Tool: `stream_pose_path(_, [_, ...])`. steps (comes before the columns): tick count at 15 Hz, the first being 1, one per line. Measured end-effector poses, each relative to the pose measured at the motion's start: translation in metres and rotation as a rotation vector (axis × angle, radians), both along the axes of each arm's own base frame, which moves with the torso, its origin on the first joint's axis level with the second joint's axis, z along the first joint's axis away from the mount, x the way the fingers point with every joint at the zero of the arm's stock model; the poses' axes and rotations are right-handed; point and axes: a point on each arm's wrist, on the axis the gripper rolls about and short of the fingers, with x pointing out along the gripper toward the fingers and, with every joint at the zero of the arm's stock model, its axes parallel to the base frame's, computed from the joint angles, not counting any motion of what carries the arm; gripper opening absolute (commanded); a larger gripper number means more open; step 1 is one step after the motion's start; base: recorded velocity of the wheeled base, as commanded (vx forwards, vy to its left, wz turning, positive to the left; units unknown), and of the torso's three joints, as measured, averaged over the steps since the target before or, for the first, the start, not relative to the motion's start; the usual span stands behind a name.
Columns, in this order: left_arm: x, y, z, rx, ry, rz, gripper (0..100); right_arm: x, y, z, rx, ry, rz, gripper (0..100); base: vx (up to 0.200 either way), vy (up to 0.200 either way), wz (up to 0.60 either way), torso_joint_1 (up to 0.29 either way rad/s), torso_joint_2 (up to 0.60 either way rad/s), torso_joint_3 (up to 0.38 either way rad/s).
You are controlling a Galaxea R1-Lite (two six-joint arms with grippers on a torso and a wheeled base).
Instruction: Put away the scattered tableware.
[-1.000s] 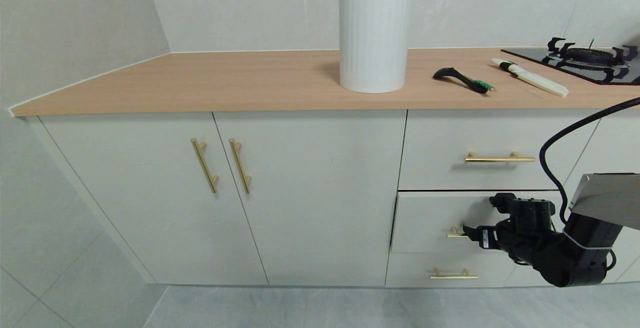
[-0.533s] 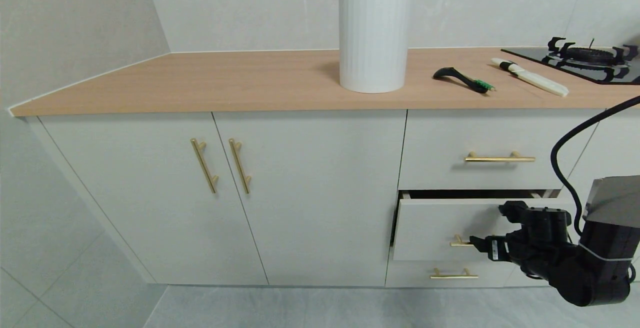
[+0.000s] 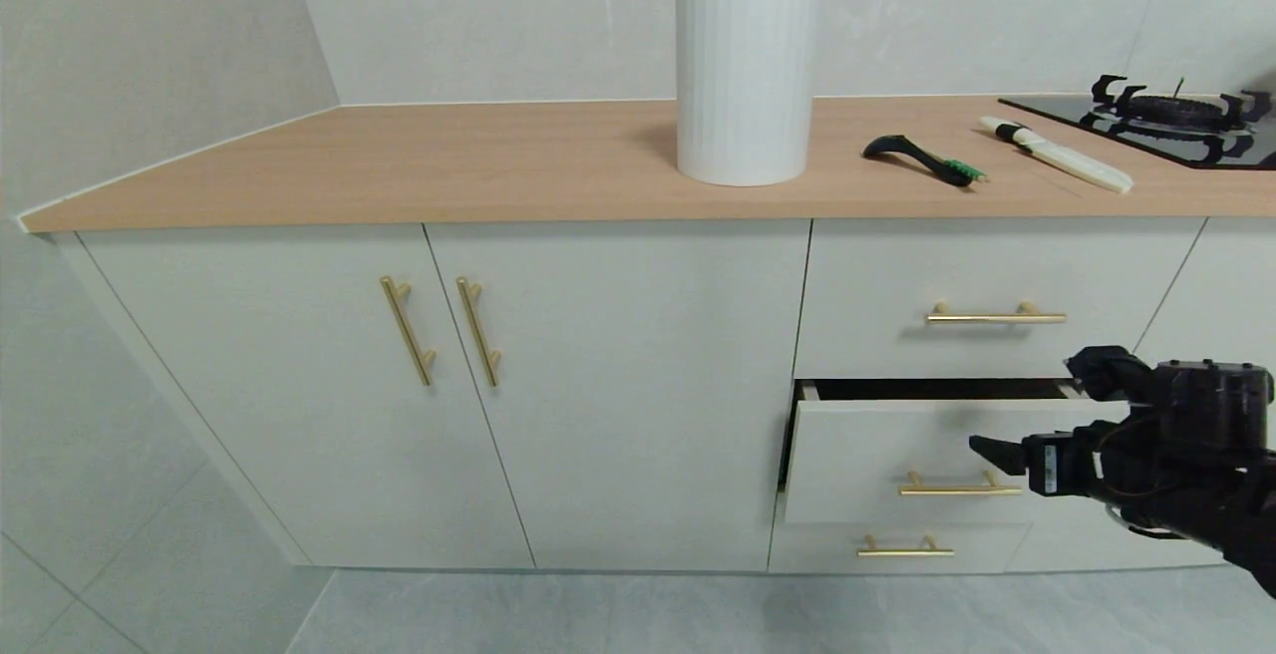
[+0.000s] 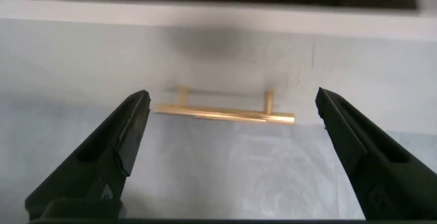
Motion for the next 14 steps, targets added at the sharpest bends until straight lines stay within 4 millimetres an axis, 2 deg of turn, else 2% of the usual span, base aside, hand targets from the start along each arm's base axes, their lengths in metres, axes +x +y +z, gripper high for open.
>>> stream_pose_path(3, [0.0,0.0,0.0,0.0,0.0,0.0,100,0.001,0.003,0.047,0.007,-0.039,0.02,100,0.0,0.0,0.0,0.0,0.0,0.0])
stream_pose_path(6, [0.0,0.0,0.0,-0.001,0.0,0.0,100,0.019,0.005,0.07,0.009,-0.087,0.027,100,0.0,0.0,0.0,0.0,0.0,0.0])
stream_pose_path(11, [0.0,0.0,0.0,0.0,0.0,0.0,100,0.053,0.007,0.055,0.007,-0.059,0.031,100,0.0,0.0,0.0,0.0,0.0,0.0])
stream_pose_path(14, [0.0,0.0,0.0,0.0,0.0,0.0,100,0.076,0.009,0.03,-0.003,-0.003,0.025,100,0.0,0.0,0.0,0.0,0.0,0.0])
